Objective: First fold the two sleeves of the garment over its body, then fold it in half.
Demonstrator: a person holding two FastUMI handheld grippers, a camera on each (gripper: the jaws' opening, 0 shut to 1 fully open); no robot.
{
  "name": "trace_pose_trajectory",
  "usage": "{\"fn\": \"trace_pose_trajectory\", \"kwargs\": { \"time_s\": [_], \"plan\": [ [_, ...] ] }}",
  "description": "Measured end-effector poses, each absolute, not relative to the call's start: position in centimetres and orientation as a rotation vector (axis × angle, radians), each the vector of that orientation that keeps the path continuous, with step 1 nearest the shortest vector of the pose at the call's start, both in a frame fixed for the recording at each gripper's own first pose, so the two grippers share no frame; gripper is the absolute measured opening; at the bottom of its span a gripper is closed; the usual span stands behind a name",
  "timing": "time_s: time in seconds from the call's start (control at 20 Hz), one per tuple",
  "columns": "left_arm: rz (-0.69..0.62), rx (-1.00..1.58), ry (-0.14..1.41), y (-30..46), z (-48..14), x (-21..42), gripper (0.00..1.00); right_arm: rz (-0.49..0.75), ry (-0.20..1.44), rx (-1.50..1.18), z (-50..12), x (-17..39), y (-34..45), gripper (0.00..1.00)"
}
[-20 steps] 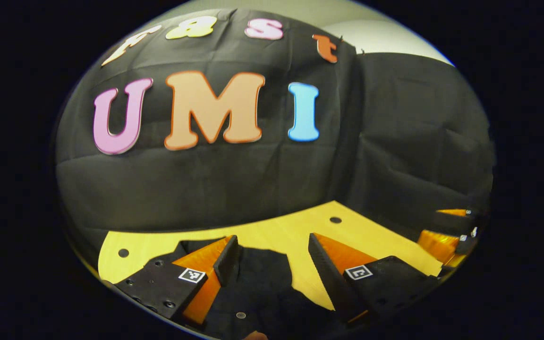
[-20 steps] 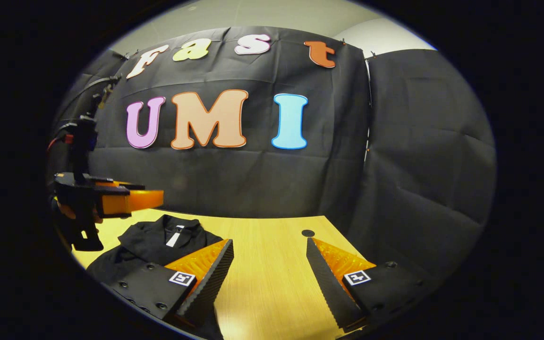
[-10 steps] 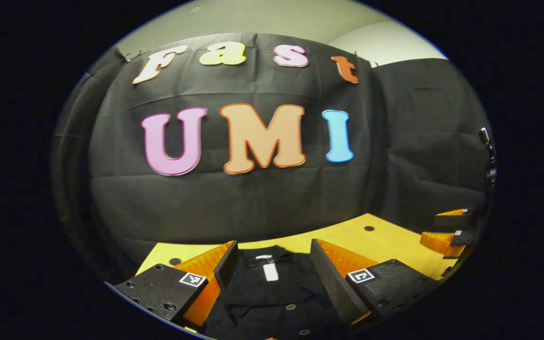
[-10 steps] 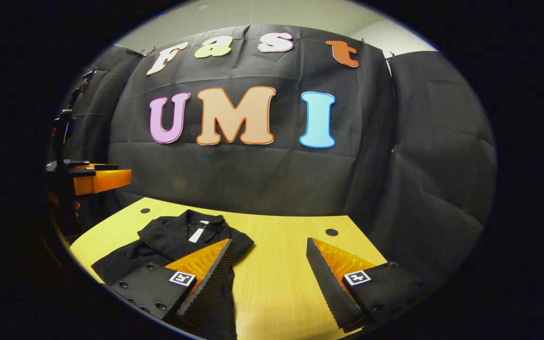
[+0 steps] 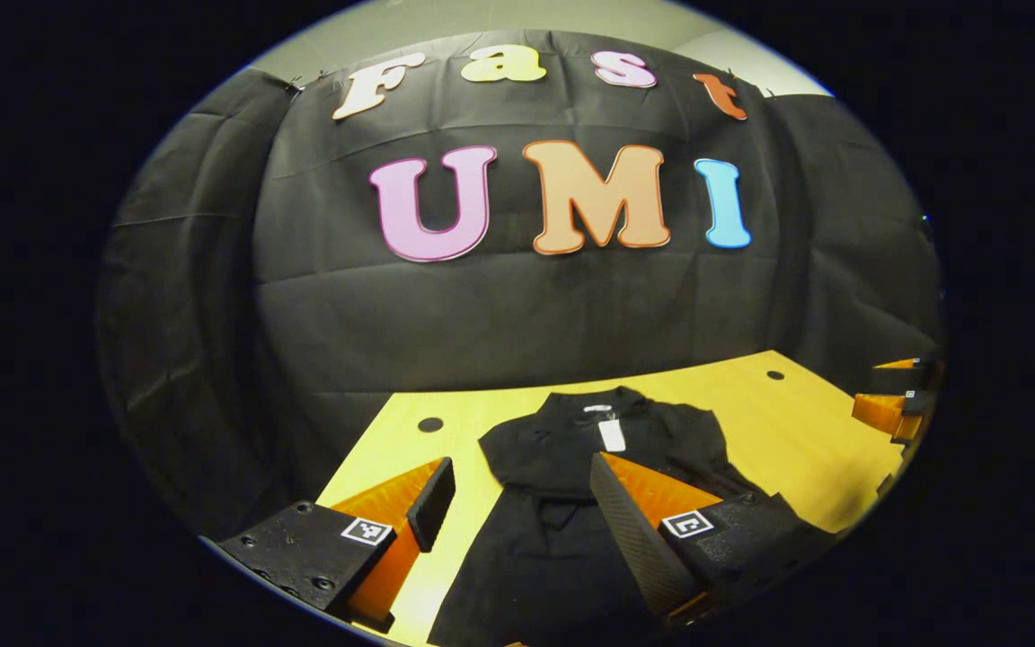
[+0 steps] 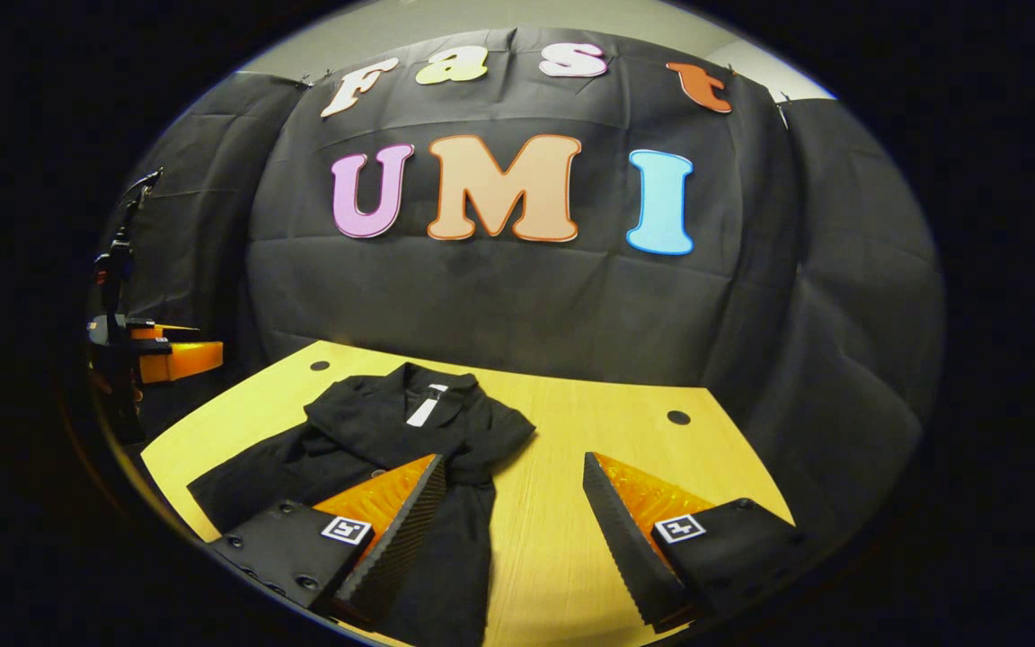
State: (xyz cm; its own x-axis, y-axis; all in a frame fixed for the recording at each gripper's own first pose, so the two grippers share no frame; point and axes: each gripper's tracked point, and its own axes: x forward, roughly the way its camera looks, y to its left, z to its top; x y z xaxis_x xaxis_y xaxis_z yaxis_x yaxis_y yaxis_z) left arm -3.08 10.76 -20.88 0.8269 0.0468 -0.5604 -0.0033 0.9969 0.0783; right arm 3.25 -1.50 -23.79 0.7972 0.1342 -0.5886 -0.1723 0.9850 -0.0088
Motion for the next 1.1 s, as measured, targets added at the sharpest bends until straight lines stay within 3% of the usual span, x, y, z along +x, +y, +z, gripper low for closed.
{"fn": "trace_pose_trajectory", "kwargs": {
  "time_s": [0.3,0.55,1.1],
  "plan": [
    [0.081,0.088,0.761,13.3,-26.0,-9.5,0.93,0.216,0.756,-0.087,-28.2,-0.6,0.2,1.0],
    [0.118,0.102,0.966,14.9,-31.6,-15.6,0.94,0.266,0.969,-0.093,-33.4,-5.3,0.7,1.0],
    [0.139,0.083,1.196,15.8,-37.7,-22.4,0.94,0.274,1.265,-0.128,-39.9,-13.4,-0.6,1.0]
  ]
}}
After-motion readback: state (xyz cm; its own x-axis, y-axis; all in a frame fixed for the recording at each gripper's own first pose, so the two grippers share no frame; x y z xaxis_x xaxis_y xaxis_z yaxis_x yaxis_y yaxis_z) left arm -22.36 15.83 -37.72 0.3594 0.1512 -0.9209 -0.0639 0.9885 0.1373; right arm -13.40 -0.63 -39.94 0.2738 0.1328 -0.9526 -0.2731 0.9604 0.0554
